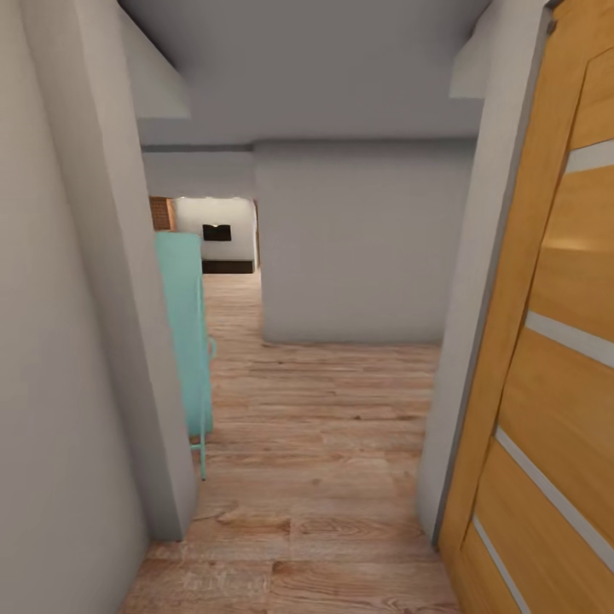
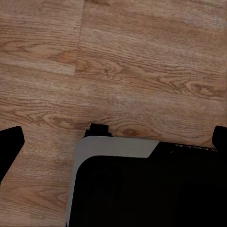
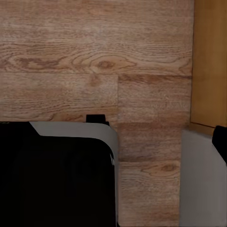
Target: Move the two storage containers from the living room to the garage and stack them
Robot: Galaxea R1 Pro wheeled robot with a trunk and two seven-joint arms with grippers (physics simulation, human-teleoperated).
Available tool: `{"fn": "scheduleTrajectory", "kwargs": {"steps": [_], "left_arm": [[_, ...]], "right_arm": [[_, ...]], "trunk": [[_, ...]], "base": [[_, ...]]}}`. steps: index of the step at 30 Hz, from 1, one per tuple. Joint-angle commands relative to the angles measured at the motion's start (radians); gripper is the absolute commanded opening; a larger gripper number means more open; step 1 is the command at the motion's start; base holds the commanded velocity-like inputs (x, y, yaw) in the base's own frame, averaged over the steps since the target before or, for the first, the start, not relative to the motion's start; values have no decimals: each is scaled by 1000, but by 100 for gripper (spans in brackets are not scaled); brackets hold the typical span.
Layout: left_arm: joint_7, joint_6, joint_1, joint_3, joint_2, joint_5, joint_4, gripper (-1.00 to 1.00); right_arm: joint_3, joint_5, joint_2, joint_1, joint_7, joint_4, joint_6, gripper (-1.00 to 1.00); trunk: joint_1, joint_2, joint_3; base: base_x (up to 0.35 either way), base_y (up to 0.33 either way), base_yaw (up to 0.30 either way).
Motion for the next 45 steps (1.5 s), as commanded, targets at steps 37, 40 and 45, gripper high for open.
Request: {"fn": "scheduleTrajectory", "kwargs": {"steps": [37,40,45], "left_arm": [[-4,-3,-1,-8,-1,11,1,100],[-4,-3,-1,-8,-1,11,1,100],[-4,-3,-1,-8,-1,11,1,100]], "right_arm": [[13,-1,-1,-1,2,3,-3,100],[13,-1,-1,-1,2,3,-3,100],[13,-1,-1,-1,2,3,-3,100]], "trunk": [[1,-1,-1],[1,-1,-1],[1,-1,-1]], "base": [[325,37,0],[326,0,0],[325,0,0]]}}
